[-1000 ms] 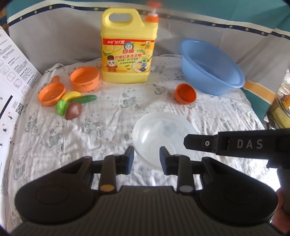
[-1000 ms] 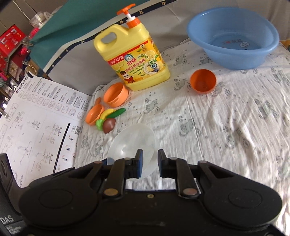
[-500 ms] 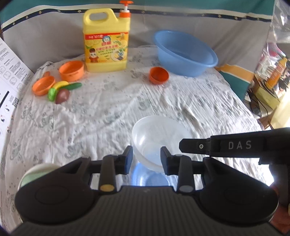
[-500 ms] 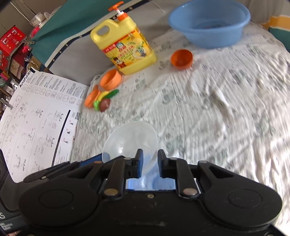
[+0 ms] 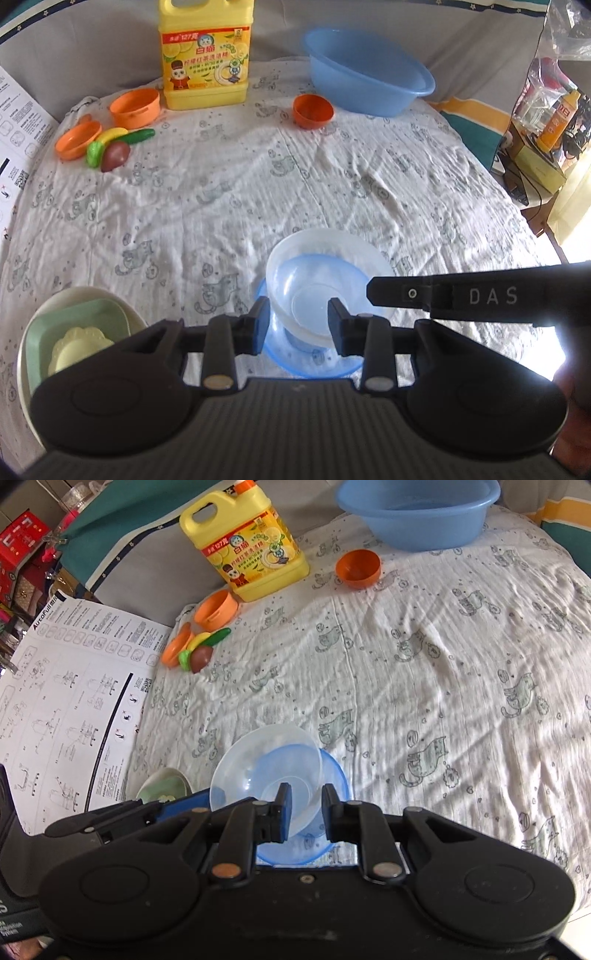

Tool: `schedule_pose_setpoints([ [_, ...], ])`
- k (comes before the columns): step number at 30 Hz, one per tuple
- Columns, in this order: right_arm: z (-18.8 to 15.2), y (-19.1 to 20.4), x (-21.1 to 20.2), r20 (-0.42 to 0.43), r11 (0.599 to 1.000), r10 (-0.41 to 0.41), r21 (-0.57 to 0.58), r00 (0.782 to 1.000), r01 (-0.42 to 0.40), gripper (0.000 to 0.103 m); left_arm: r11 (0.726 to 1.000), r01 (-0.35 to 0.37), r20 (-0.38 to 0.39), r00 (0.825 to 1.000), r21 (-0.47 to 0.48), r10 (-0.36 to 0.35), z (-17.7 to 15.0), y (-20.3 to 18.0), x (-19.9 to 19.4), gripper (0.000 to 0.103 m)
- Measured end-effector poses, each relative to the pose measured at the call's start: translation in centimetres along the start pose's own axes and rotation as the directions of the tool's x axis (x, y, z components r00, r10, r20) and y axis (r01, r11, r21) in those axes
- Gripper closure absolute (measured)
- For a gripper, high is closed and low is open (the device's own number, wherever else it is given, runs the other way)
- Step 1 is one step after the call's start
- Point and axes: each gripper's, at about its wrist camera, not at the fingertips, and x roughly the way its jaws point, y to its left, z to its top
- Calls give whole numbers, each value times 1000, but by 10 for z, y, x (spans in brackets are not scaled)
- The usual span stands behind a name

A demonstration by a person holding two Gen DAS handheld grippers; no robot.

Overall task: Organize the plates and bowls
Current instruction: 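Carry the clear bowl over the blue bowl and lower it inside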

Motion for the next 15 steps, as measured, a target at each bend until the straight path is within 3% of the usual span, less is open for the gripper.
schedule_pose_setpoints([
  [11, -3, 1, 8, -20, 1000, -10, -3, 1000, 10, 83, 1000, 2, -34, 999, -6, -2, -4, 3, 12, 70],
  [14, -4, 1, 10, -28, 1000, -5, 1, 1000, 5, 83, 1000, 8, -38, 999, -8, -8, -5, 3, 13, 64],
  [15, -3, 1, 10, -31, 1000, -1, 3, 1000, 2, 78, 1000, 10, -35, 999, -9, -11, -5, 3, 13, 62],
])
